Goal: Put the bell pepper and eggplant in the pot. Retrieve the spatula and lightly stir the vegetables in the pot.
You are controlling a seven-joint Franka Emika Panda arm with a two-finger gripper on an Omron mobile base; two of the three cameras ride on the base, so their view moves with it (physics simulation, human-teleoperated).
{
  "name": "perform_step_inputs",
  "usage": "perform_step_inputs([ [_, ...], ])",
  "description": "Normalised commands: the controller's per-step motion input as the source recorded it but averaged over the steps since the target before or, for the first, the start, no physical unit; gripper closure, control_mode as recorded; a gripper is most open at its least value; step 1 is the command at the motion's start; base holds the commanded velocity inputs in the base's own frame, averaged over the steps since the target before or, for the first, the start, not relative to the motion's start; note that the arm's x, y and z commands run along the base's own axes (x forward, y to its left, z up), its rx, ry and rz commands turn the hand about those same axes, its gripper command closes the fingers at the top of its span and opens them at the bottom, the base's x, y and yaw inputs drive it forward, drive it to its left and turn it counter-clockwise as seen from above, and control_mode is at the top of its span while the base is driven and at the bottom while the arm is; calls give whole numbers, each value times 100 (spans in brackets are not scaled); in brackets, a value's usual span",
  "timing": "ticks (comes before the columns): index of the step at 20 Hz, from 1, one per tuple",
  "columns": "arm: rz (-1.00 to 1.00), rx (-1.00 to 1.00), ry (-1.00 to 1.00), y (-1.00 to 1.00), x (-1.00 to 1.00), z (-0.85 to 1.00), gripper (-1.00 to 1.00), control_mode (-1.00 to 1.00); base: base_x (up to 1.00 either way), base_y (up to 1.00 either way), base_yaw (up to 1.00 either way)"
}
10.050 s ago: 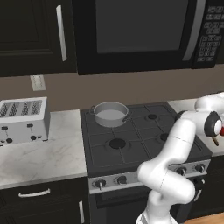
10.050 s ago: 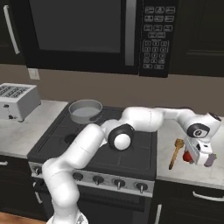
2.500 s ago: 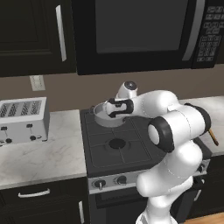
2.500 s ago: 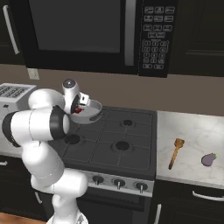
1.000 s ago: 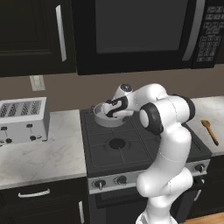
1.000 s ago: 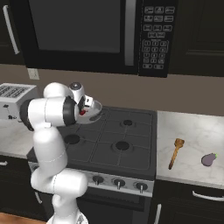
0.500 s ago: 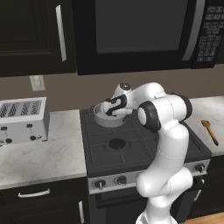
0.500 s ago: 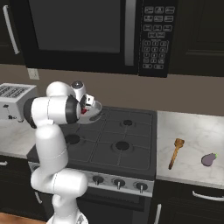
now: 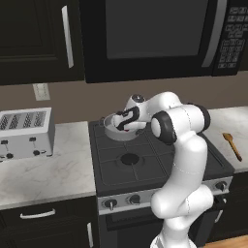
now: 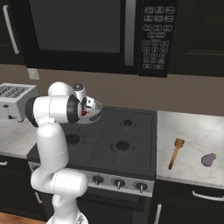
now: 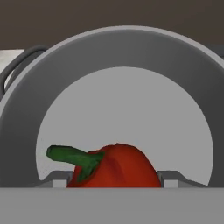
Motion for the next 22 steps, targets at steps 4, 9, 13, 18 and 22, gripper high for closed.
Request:
perform_step_inputs([
  [4, 0, 0, 0, 1, 0, 0, 100, -100, 0, 0, 0],
  [9, 0, 0, 0, 2, 0, 0, 100, -100, 0, 0, 0],
  [13, 0, 0, 0, 5, 0, 0, -100, -100, 0, 0, 0],
  [18, 0, 0, 0, 0, 0, 0, -100, -100, 0, 0, 0],
  [22, 0, -1, 0, 0, 0, 7, -100, -100, 0, 0, 0],
])
